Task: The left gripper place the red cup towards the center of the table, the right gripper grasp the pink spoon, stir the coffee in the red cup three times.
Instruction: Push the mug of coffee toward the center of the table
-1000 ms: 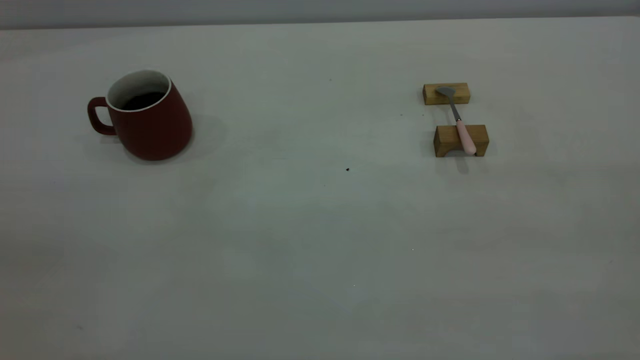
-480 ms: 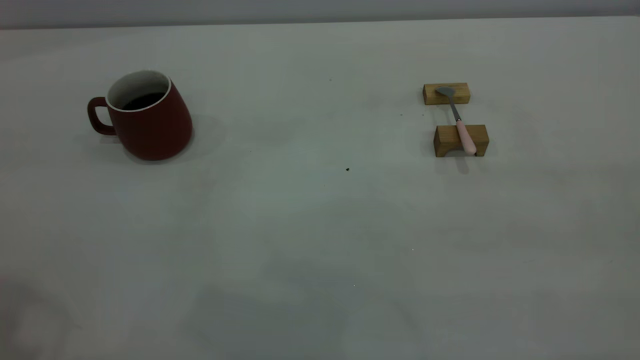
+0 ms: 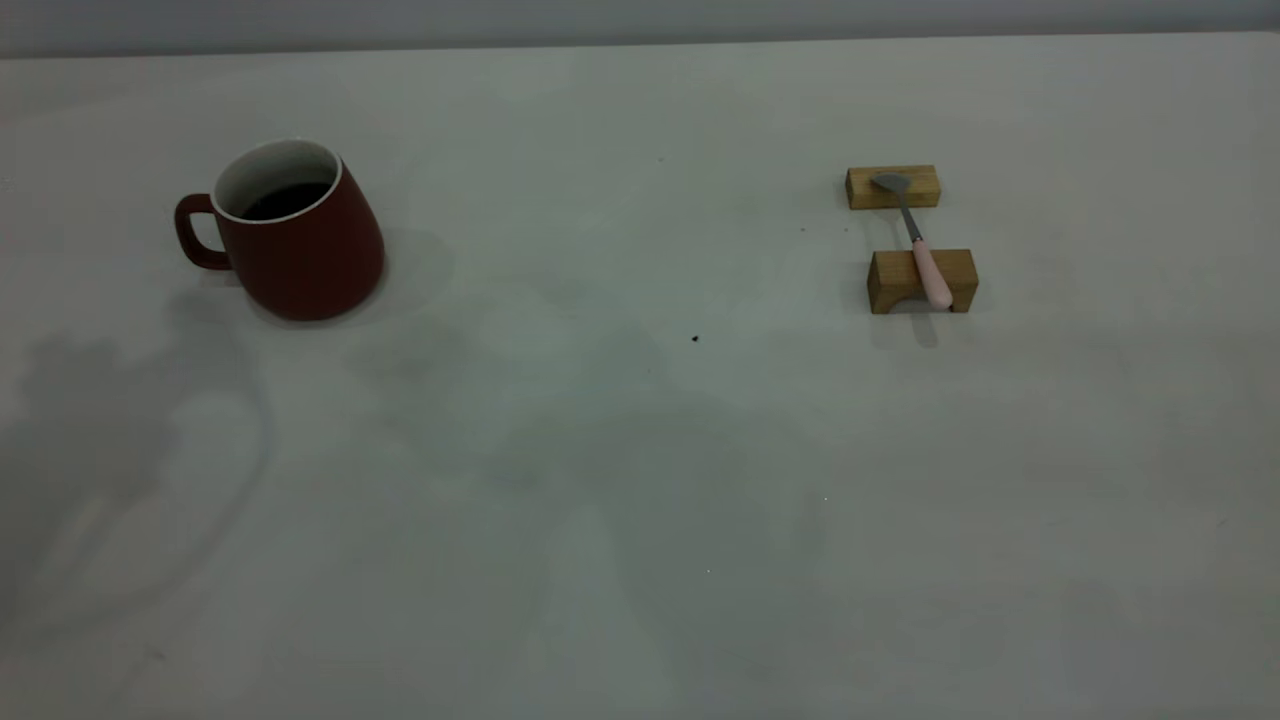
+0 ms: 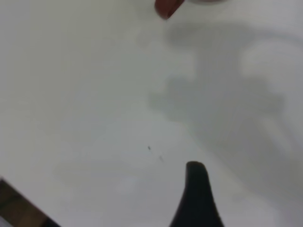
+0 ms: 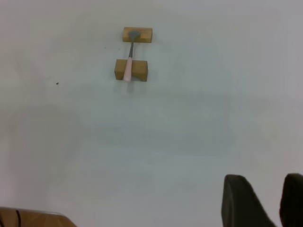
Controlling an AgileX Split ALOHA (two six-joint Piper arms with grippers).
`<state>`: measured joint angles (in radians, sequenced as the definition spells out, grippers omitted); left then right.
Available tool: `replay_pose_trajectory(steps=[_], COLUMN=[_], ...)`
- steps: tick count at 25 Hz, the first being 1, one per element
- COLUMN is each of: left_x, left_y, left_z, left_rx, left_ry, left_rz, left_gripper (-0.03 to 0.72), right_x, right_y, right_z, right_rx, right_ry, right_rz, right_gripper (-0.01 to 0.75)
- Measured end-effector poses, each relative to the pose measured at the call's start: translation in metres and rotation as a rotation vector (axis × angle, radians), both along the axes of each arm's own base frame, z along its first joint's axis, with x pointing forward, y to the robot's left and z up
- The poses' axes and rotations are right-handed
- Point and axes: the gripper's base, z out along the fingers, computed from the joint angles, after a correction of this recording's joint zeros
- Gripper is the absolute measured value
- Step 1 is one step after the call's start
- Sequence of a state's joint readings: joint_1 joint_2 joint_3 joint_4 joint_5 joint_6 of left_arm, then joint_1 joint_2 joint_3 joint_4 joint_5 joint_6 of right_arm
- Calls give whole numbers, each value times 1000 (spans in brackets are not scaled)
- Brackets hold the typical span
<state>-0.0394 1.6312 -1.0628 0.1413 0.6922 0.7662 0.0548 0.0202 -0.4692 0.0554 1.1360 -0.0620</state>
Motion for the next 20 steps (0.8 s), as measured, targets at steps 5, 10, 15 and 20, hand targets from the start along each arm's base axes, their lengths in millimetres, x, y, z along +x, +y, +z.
replay_pose_trajectory(steps=[5, 10, 15, 20], left_x=[43, 80, 105, 122], left_y=[0, -2, -3, -4], left_z=[-47, -80, -115, -133], left_rx=[52, 79, 91, 103], left_ry=[118, 162, 203, 205], left_rz=[-153, -284, -372, -431], left_gripper=[637, 631, 625, 616], right_x=[0, 0, 0, 0], right_y=[0, 0, 0, 0], right_z=[0, 0, 0, 0], right_rx=[0, 0, 0, 0], right_ry=[0, 0, 0, 0], right_rz=[0, 0, 0, 0], right_gripper=[239, 239, 239, 239])
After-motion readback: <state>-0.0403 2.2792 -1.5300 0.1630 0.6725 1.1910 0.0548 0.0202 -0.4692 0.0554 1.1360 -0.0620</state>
